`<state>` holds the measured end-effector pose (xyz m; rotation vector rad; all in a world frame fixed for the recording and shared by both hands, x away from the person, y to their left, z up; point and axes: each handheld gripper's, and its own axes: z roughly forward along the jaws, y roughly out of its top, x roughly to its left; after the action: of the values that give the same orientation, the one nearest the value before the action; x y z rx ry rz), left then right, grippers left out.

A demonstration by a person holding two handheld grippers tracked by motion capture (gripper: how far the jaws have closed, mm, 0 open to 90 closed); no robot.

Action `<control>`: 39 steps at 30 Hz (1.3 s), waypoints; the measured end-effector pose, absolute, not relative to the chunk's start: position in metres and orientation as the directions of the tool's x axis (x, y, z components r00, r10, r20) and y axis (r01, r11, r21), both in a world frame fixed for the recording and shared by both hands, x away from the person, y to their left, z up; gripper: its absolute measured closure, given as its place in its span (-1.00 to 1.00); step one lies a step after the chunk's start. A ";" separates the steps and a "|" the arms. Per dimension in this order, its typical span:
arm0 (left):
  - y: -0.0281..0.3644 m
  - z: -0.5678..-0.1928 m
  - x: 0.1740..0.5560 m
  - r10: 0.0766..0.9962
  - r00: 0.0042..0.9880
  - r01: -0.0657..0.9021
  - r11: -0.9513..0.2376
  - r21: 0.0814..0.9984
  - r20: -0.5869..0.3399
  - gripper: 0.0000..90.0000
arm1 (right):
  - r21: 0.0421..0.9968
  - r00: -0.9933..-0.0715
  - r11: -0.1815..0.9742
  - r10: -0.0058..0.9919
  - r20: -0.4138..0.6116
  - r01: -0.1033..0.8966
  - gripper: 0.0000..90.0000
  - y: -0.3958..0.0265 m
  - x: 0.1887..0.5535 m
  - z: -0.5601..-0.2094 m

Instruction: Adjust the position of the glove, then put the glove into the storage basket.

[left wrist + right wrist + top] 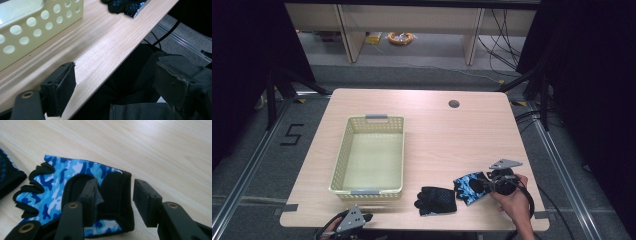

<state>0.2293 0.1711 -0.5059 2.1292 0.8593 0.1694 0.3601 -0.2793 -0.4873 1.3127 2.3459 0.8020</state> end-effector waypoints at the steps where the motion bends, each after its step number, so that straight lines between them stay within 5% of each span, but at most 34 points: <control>1: 0.171 -0.506 0.229 0.630 0.759 0.521 -0.435 0.734 -0.165 -0.61 | 0.613 -0.524 0.419 0.852 -0.010 0.670 0.28 -0.279 0.362 -0.490; 11: 0.169 -0.506 0.229 0.628 0.756 0.524 -0.415 0.743 -0.182 -0.61 | 0.600 -0.470 0.302 0.871 0.143 0.741 0.88 -0.281 0.360 -0.495; 14: 0.170 -0.506 0.230 0.633 0.756 0.520 -0.430 0.738 -0.164 -0.61 | 0.636 -0.513 0.342 0.853 0.100 0.692 0.90 -0.285 0.362 -0.497; 21: 0.168 -0.505 0.232 0.633 0.755 0.523 -0.426 0.738 -0.170 -0.61 | 0.643 -0.473 0.247 0.857 0.204 0.725 0.91 -0.288 0.356 -0.494; 39: 0.171 -0.506 0.231 0.635 0.753 0.520 -0.414 0.747 -0.172 -0.61 | 0.727 -0.466 0.160 0.852 0.240 0.667 0.91 -0.286 0.344 -0.475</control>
<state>0.2306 0.1706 -0.5059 2.1027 0.8649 0.1730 0.3441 -0.2862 -0.4748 1.4789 2.2097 1.1938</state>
